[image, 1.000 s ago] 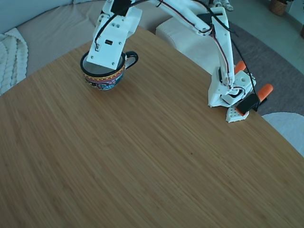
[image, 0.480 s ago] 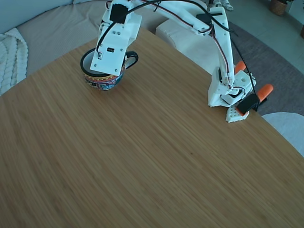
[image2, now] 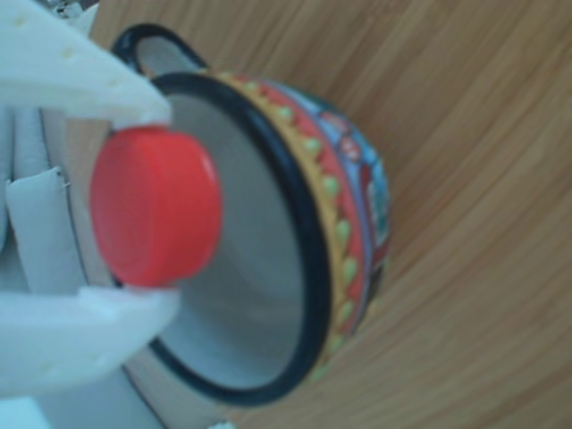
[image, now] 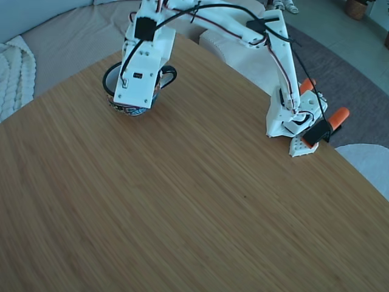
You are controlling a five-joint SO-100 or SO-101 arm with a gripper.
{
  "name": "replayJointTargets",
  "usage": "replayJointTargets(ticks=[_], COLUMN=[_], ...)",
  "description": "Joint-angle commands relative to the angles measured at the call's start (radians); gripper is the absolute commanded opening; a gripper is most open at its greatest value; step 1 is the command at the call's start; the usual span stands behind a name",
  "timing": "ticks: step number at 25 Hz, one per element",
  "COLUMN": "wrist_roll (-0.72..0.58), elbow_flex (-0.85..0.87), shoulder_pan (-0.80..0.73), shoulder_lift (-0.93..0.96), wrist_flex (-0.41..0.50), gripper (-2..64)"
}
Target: Grasp a red cap and put it in the cup.
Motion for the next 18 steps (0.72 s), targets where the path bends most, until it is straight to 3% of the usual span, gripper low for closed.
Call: replayJointTargets(ticks=[1, 18], wrist_roll=[-0.005, -0.002], elbow_flex=[-0.081, -0.160], shoulder_pan=[0.009, 0.011], shoulder_lift=[-0.011, -0.035], wrist_flex=[0.003, -0.008], gripper=[9.3, 9.3])
